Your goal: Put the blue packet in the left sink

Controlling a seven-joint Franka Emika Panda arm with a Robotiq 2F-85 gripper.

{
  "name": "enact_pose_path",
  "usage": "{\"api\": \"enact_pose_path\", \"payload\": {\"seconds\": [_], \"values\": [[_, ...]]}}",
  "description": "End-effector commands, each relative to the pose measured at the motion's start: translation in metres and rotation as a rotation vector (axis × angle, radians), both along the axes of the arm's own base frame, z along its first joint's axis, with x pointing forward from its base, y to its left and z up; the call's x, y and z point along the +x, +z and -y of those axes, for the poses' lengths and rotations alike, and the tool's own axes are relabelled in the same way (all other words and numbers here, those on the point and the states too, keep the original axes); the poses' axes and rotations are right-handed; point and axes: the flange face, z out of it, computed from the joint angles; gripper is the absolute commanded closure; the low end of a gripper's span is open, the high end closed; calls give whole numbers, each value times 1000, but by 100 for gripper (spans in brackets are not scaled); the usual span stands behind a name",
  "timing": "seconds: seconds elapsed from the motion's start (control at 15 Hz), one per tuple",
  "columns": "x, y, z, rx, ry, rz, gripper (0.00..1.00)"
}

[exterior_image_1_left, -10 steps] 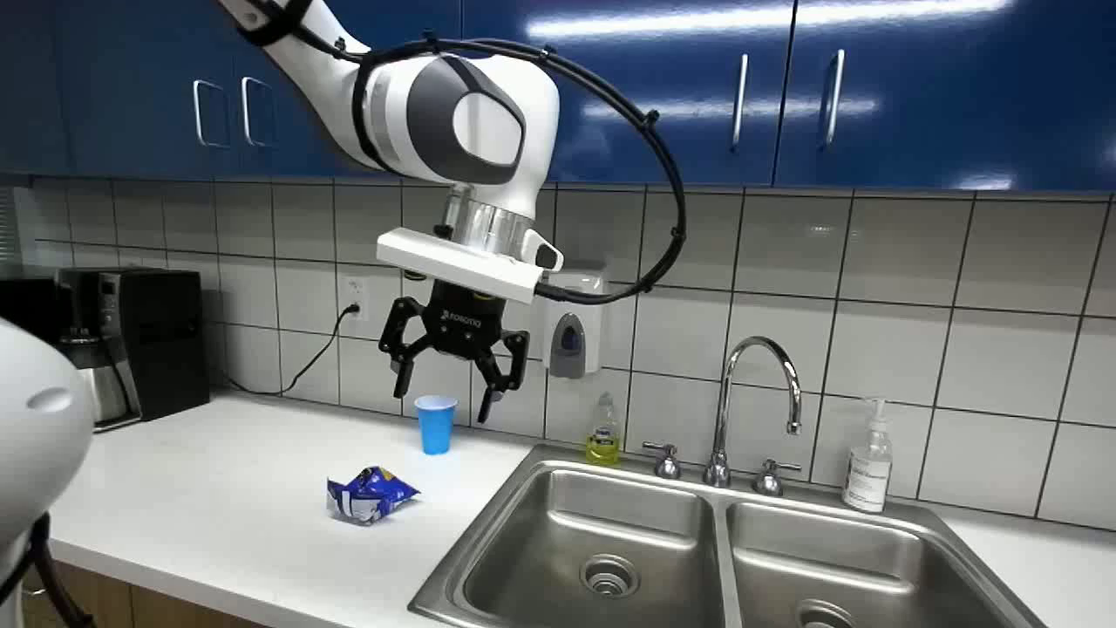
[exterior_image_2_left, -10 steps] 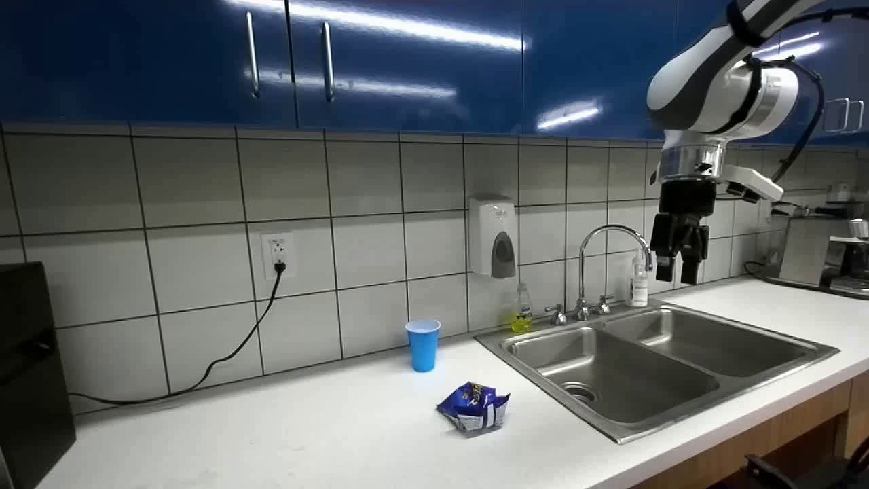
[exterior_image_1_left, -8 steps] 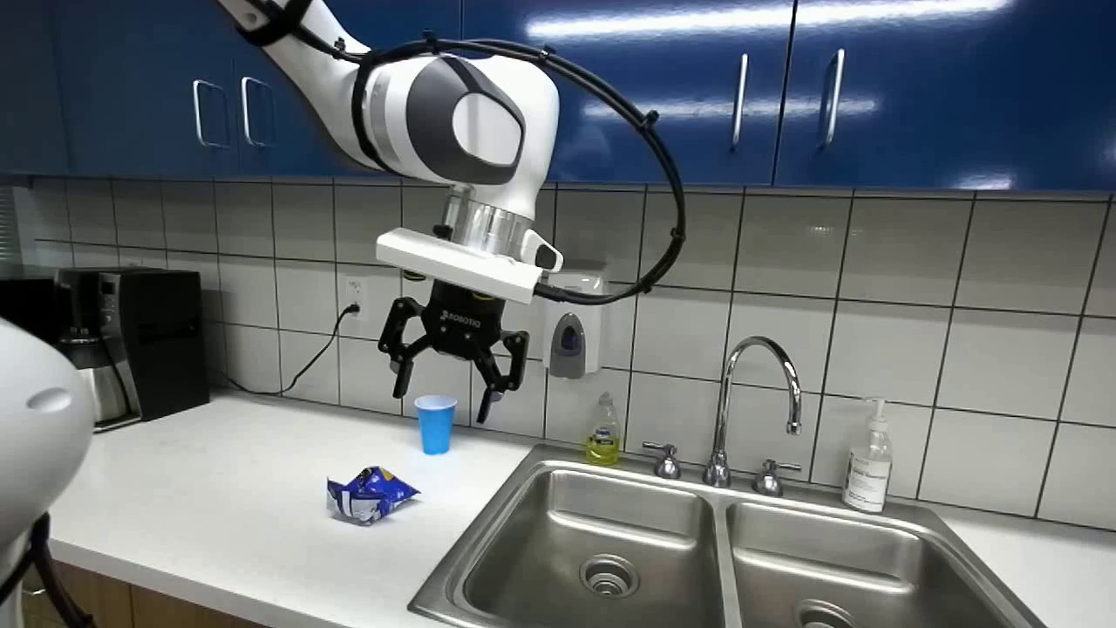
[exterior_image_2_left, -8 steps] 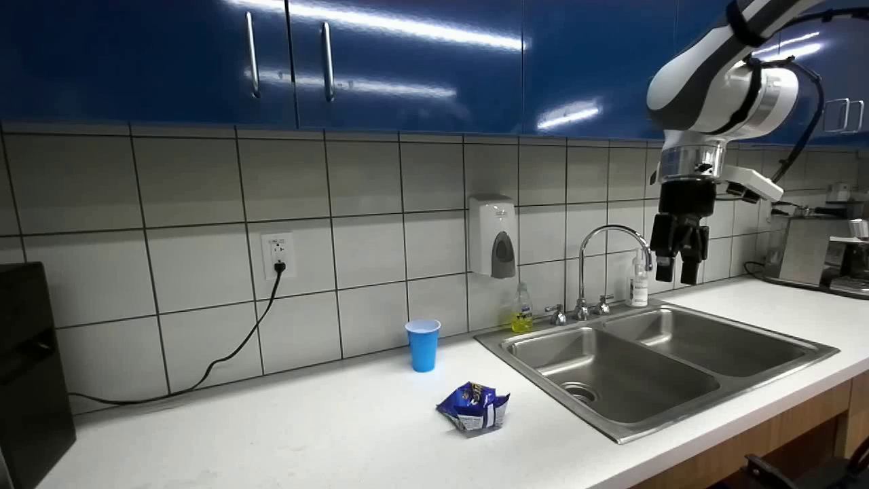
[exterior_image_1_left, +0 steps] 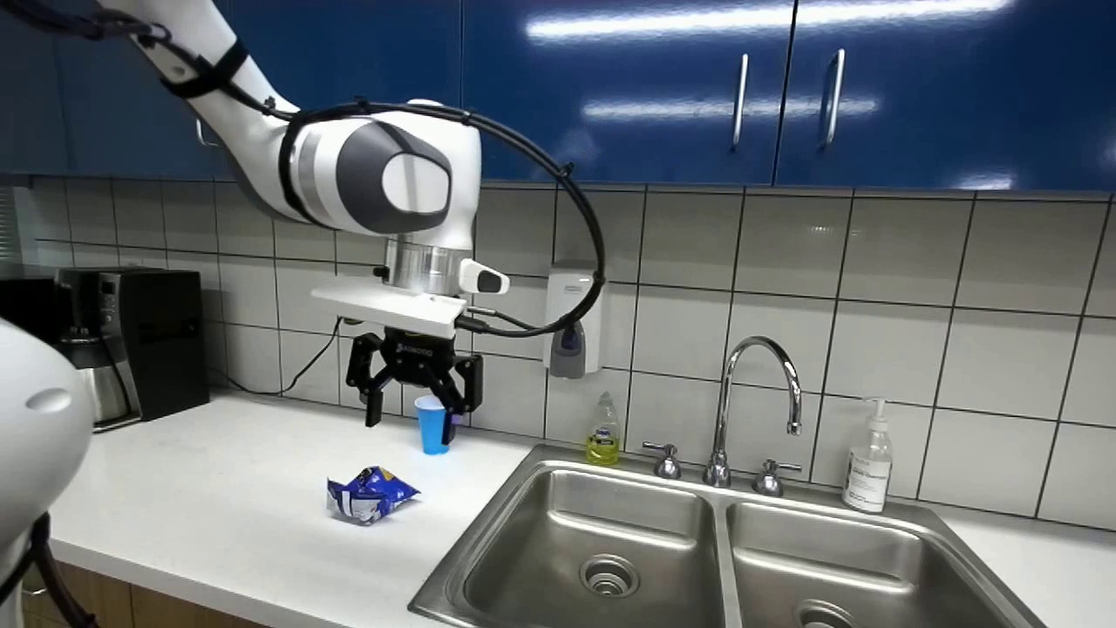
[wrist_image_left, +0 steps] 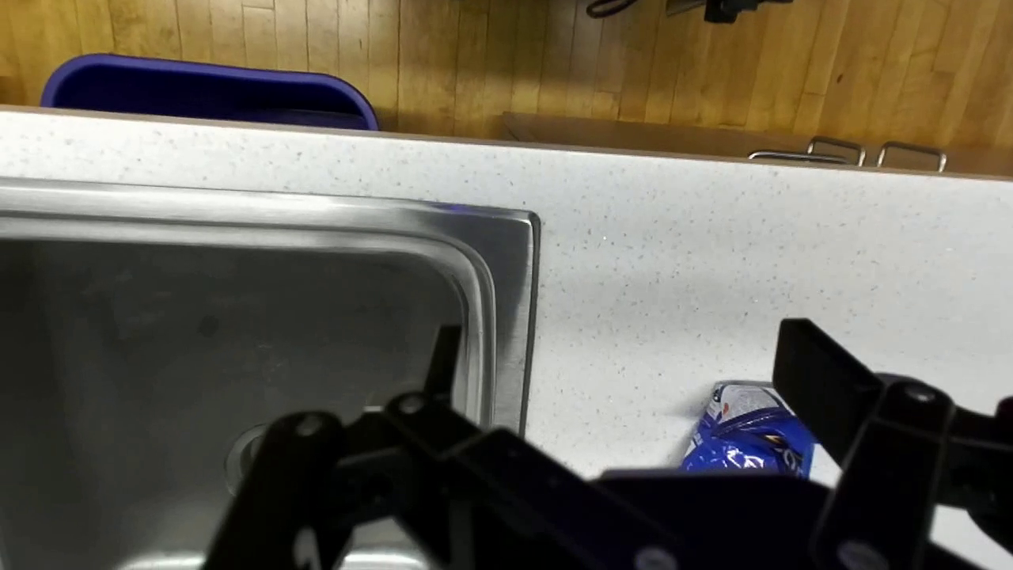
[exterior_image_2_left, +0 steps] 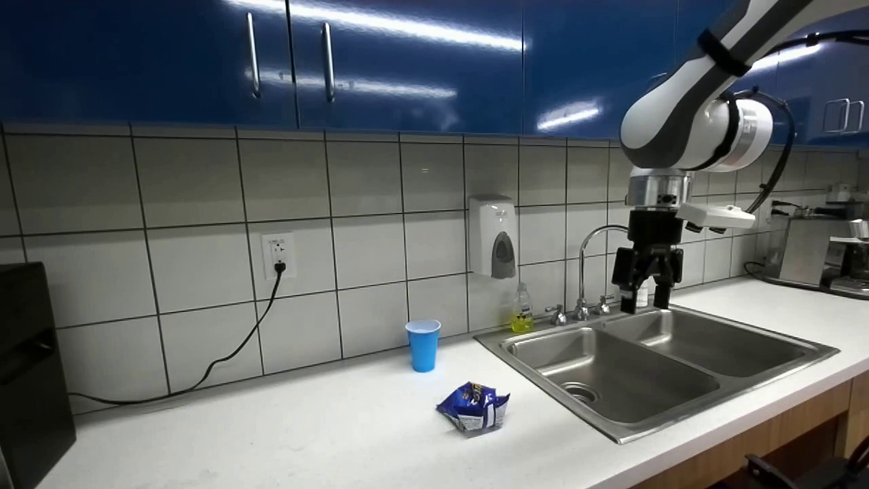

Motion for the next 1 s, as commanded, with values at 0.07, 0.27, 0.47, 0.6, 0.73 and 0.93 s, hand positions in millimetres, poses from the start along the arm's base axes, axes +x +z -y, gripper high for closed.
{"api": "enact_pose_path", "payload": {"seconds": [0.07,0.27,0.47,0.6,0.73,0.93], "values": [[16,-24,-54,-17,-97,49,0],[25,-46,-79,-9,-133,48,0],[34,-73,-94,-8,-158,24,0],[40,-88,-101,-10,-170,15,0],[49,-102,-107,-11,-176,9,0],[63,-118,-118,-15,-164,7,0]]}}
